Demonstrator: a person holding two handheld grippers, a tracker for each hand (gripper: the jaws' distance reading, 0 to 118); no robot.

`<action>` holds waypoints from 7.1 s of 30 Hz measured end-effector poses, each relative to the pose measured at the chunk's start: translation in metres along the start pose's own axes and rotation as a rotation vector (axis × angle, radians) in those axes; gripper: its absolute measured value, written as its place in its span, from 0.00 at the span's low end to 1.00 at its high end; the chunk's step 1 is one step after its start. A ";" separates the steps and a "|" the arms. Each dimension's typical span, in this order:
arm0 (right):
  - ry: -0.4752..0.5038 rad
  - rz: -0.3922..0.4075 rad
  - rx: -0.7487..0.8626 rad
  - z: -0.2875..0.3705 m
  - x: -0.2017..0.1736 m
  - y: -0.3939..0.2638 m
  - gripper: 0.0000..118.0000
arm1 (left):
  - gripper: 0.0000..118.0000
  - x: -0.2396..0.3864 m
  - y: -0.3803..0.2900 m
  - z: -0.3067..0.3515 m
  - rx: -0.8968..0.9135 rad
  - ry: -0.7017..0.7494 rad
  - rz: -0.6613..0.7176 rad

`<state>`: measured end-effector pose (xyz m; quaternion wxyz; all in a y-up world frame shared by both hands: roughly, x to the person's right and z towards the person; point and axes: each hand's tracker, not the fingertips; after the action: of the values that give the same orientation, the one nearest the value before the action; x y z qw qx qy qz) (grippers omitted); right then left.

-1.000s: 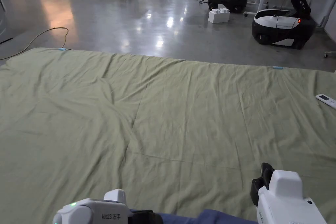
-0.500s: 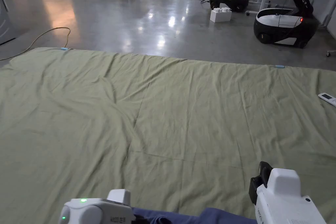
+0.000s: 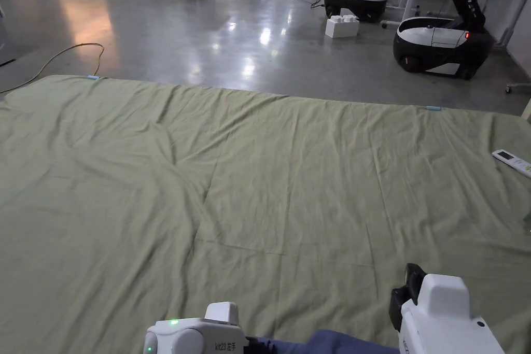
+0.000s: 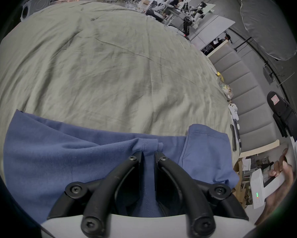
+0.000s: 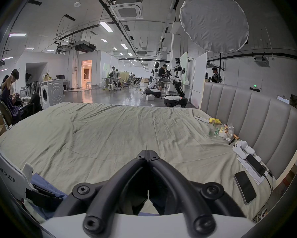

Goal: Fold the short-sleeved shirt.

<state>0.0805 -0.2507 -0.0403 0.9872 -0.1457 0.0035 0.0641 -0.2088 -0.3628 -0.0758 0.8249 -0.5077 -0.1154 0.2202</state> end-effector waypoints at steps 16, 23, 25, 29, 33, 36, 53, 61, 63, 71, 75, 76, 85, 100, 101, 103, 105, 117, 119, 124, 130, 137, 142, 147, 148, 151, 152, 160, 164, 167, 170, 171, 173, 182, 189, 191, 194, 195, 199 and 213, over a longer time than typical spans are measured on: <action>0.013 0.011 0.020 0.002 -0.002 0.008 0.01 | 0.52 -0.058 0.016 0.117 0.100 -0.072 -0.015; 0.024 -0.003 0.021 -0.001 -0.005 0.012 0.01 | 0.57 -0.149 0.015 0.129 0.111 -0.038 0.117; 0.039 -0.026 0.012 -0.001 -0.006 0.012 0.01 | 0.57 -0.170 0.009 0.120 0.097 -0.104 0.192; 0.047 -0.054 -0.008 0.000 -0.008 0.010 0.01 | 0.56 -0.193 -0.004 0.093 0.062 -0.187 0.281; 0.064 -0.059 0.011 0.000 -0.010 0.010 0.01 | 0.55 -0.201 -0.013 0.074 0.120 -0.347 0.386; 0.062 -0.050 0.016 0.001 -0.013 0.012 0.01 | 0.45 -0.190 -0.017 0.064 0.091 -0.367 0.394; 0.072 -0.038 0.029 0.003 -0.013 0.015 0.01 | 0.10 -0.163 0.001 0.155 0.186 -0.190 0.187; 0.086 -0.038 0.036 0.003 -0.014 0.013 0.01 | 0.10 -0.133 0.017 0.237 0.224 0.196 0.091; 0.091 -0.044 0.035 0.003 -0.016 0.012 0.01 | 0.10 -0.113 0.009 0.245 0.230 0.267 0.044; 0.100 -0.052 0.034 0.002 -0.018 0.010 0.01 | 0.10 -0.067 0.041 0.217 0.196 0.350 -0.054; 0.100 -0.051 0.033 0.002 -0.017 0.010 0.01 | 0.10 -0.052 0.043 0.203 0.194 0.332 -0.075; 0.099 -0.050 0.032 0.002 -0.017 0.009 0.01 | 0.10 -0.048 0.043 0.200 0.194 0.324 -0.074; 0.090 -0.058 0.015 0.003 -0.012 0.002 0.01 | 0.10 0.007 0.025 0.148 0.140 0.206 -0.115; 0.067 -0.061 -0.012 0.004 -0.002 -0.009 0.01 | 0.10 0.064 -0.015 0.047 0.014 0.237 -0.167; 0.066 -0.060 -0.014 0.004 -0.002 -0.009 0.01 | 0.10 0.064 -0.015 0.045 0.015 0.237 -0.166; 0.066 -0.061 -0.014 0.004 -0.002 -0.009 0.01 | 0.10 0.064 -0.015 0.045 0.015 0.240 -0.159; 0.068 -0.060 -0.016 0.004 -0.003 -0.010 0.01 | 0.12 0.063 -0.016 0.047 0.009 0.231 -0.165; 0.076 -0.050 -0.016 0.005 -0.006 -0.008 0.01 | 0.42 0.029 0.000 0.100 0.101 0.030 -0.041; 0.078 -0.055 -0.019 0.003 -0.007 -0.009 0.01 | 0.13 0.027 0.001 0.088 0.078 0.042 -0.031; 0.083 -0.048 -0.027 0.004 -0.009 -0.011 0.01 | 0.13 0.034 -0.014 0.055 -0.029 -0.113 0.021; 0.082 -0.045 -0.035 0.003 -0.009 -0.013 0.01 | 0.09 0.048 -0.043 0.008 -0.078 -0.011 -0.047; 0.081 -0.040 -0.027 0.004 -0.009 -0.011 0.01 | 0.06 0.052 -0.056 -0.003 -0.024 0.034 -0.107; 0.077 -0.046 -0.006 0.007 -0.009 -0.002 0.01 | 0.06 0.057 -0.040 0.038 0.054 -0.023 -0.183; 0.064 -0.048 0.047 0.008 -0.013 0.013 0.01 | 0.06 0.053 -0.004 0.100 0.365 0.016 -0.259; 0.064 -0.049 0.057 0.008 -0.013 0.017 0.01 | 0.06 0.052 0.002 0.112 0.441 0.056 -0.292; 0.052 -0.049 0.107 0.009 -0.016 0.028 0.01 | 0.06 0.047 0.017 0.142 0.637 0.197 -0.361; 0.048 -0.049 0.117 0.010 -0.016 0.032 0.01 | 0.06 0.045 0.020 0.150 0.692 0.231 -0.379; 0.009 -0.031 0.220 0.012 -0.016 0.058 0.01 | 0.06 0.037 0.036 0.193 0.991 0.489 -0.385; -0.009 -0.031 0.247 0.012 -0.014 0.066 0.01 | 0.06 0.026 0.046 0.199 0.994 0.477 -0.338; -0.024 -0.025 0.267 0.012 -0.011 0.071 0.01 | 0.06 0.026 0.049 0.201 1.001 0.476 -0.331; -0.038 -0.023 0.278 0.013 -0.008 0.076 0.01 | 0.06 0.026 0.050 0.199 0.983 0.462 -0.335; -0.042 -0.020 0.279 0.014 -0.008 0.077 0.01 | 0.06 0.026 0.049 0.199 0.979 0.463 -0.336; -0.051 -0.011 0.278 0.015 -0.006 0.076 0.01 | 0.06 0.023 0.048 0.198 0.972 0.457 -0.339; 0.065 -0.052 0.028 0.030 -0.030 0.015 0.01 | 0.06 -0.022 0.028 0.202 0.903 0.488 -0.302; 0.265 0.043 -0.122 0.038 -0.115 -0.049 0.01 | 0.06 -0.056 0.002 0.195 0.800 0.486 -0.265; 0.303 0.093 -0.143 0.036 -0.138 -0.062 0.01 | 0.06 -0.064 -0.006 0.190 0.744 0.474 -0.256; 0.312 0.109 -0.183 0.028 -0.161 -0.081 0.01 | 0.06 -0.075 -0.017 0.180 0.666 0.442 -0.235; 0.305 0.115 -0.203 0.026 -0.167 -0.087 0.01 | 0.06 -0.079 -0.020 0.175 0.631 0.429 -0.227; 0.260 0.148 -0.262 0.014 -0.175 -0.112 0.01 | 0.12 -0.093 -0.026 0.155 0.488 0.328 -0.162; 0.214 0.146 -0.276 0.005 -0.154 -0.135 0.01 | 0.66 -0.127 0.011 0.060 0.033 -0.189 -0.001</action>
<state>-0.0551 -0.3972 0.0069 0.9447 -0.2849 0.1104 0.1194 -0.3473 -0.3720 -0.0541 0.8188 -0.4707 -0.1895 0.2687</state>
